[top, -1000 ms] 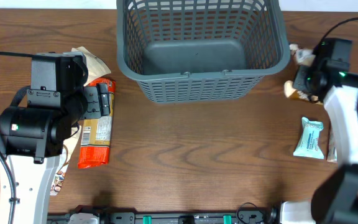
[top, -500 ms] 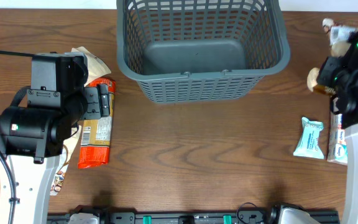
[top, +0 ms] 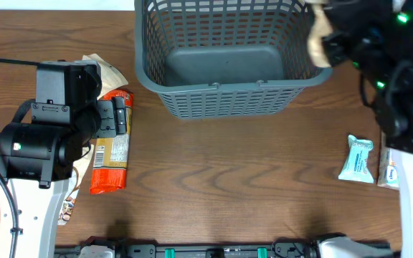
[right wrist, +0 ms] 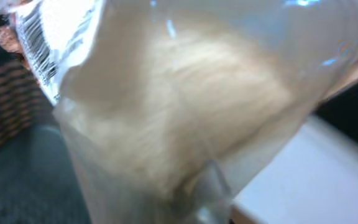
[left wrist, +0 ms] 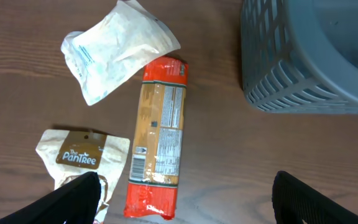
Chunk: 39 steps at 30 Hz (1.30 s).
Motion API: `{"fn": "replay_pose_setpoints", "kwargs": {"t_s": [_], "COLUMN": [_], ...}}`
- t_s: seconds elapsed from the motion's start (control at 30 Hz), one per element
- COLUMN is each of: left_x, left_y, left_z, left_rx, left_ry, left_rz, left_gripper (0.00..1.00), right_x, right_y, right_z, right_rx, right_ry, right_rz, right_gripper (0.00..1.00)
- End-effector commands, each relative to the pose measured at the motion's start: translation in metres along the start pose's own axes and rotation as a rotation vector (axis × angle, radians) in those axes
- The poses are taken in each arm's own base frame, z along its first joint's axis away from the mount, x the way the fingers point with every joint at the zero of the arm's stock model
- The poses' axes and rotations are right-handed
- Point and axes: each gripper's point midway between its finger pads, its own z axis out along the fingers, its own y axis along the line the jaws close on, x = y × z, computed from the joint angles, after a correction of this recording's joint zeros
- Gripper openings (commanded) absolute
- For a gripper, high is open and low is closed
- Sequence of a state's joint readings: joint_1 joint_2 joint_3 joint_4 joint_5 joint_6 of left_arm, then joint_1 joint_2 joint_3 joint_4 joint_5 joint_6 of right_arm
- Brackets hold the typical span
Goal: Pack container
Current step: 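Carry the snack bag into the basket and release it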
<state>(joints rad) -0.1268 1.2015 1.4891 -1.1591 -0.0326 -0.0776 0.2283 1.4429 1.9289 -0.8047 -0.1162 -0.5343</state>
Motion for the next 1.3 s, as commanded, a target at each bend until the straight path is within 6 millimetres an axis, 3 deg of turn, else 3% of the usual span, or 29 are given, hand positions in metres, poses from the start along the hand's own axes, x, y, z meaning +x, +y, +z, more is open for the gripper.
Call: {"fn": "replay_pose_setpoints", "kwargs": {"t_s": [0.0, 0.07, 0.2, 0.4, 0.6, 0.93, 0.97, 1.03, 1.23, 1.27], "left_x": [0.001, 0.001, 0.001, 0.002, 0.002, 0.002, 0.002, 0.002, 0.003, 0.003], "left_y": [0.001, 0.001, 0.001, 0.001, 0.001, 0.001, 0.001, 0.001, 0.001, 0.001], "left_z": [0.001, 0.001, 0.001, 0.001, 0.001, 0.001, 0.001, 0.001, 0.001, 0.001], "left_rx": [-0.004, -0.004, -0.004, -0.004, -0.004, -0.003, -0.003, -0.004, -0.004, -0.004], "left_ry": [0.005, 0.005, 0.006, 0.008, 0.009, 0.009, 0.009, 0.01, 0.012, 0.012], "left_rz": [0.011, 0.01, 0.01, 0.011, 0.01, 0.011, 0.011, 0.011, 0.011, 0.011], "left_gripper": [0.84, 0.84, 0.84, 0.84, 0.84, 0.84, 0.84, 0.84, 0.84, 0.84], "right_x": [-0.011, -0.004, 0.035, 0.093, 0.147, 0.173, 0.174, 0.175, 0.172, 0.17], "right_y": [0.039, 0.052, 0.079, 0.112, 0.149, 0.164, 0.165, 0.165, 0.164, 0.163], "right_z": [0.034, 0.055, 0.103, 0.148, 0.173, 0.187, 0.187, 0.188, 0.186, 0.185], "right_rx": [-0.158, -0.2, -0.304, -0.442, -0.583, -0.63, -0.63, -0.621, -0.586, -0.577], "right_ry": [-0.04, -0.021, 0.066, 0.202, 0.335, 0.392, 0.4, 0.414, 0.448, 0.451], "right_rz": [-0.212, -0.249, -0.377, -0.37, -0.345, -0.333, -0.319, -0.278, -0.15, -0.125], "right_gripper": [0.01, 0.01, 0.01, 0.01, 0.01, 0.02, 0.08, 0.39, 0.65, 0.66]}}
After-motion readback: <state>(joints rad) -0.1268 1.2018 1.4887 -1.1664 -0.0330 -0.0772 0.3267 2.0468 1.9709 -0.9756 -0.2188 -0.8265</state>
